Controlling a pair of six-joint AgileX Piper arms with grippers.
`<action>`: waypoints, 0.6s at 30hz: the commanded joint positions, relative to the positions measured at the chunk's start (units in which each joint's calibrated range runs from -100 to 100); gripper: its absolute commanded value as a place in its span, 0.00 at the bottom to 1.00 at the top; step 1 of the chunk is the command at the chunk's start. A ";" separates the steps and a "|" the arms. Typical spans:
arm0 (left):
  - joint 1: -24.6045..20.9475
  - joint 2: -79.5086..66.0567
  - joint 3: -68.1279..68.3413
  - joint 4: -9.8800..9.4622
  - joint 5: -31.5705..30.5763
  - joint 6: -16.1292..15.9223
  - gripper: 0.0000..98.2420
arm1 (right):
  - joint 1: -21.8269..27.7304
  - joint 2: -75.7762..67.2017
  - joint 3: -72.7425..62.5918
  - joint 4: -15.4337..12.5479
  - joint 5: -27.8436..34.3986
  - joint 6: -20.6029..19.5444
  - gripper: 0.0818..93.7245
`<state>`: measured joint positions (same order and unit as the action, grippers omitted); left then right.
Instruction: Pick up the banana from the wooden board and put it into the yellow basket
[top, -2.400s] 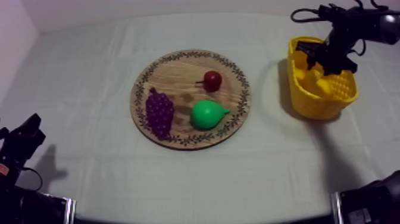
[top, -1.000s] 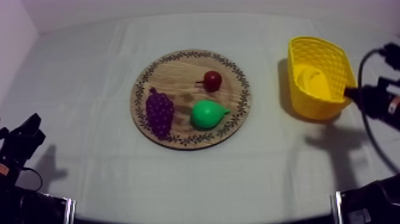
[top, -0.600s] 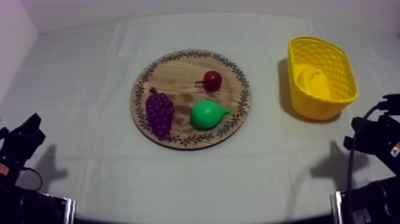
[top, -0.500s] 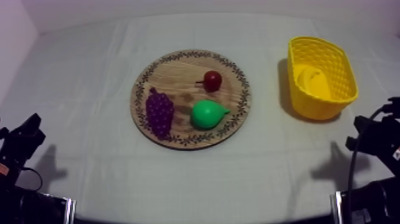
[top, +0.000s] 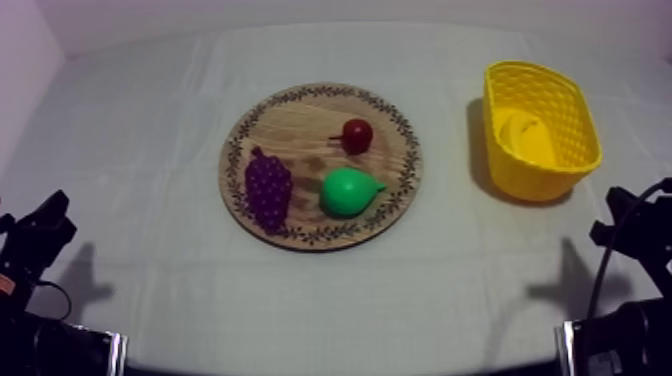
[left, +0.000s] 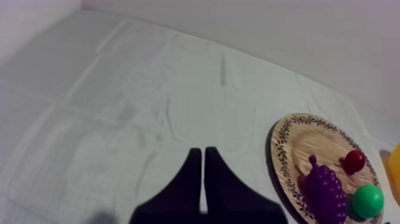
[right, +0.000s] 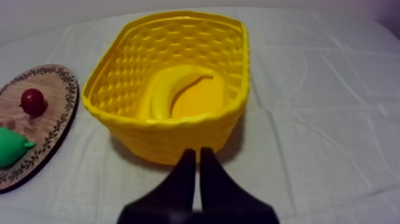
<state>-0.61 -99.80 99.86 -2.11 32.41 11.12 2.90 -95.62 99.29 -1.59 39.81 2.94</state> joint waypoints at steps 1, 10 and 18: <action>0.00 -0.03 0.03 -0.02 0.00 -0.01 0.00 | 0.07 -0.02 0.19 0.06 -1.13 1.58 0.01; 0.00 -0.03 0.03 -0.02 0.00 0.01 0.00 | 0.16 -0.05 0.37 0.06 -1.72 7.39 0.01; 0.00 -0.03 0.03 -0.02 0.00 0.01 0.00 | 0.16 -0.05 0.37 0.06 -1.74 7.72 0.01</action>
<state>-0.61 -99.80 99.86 -2.11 32.41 11.12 3.08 -95.62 99.64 -1.54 38.09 10.70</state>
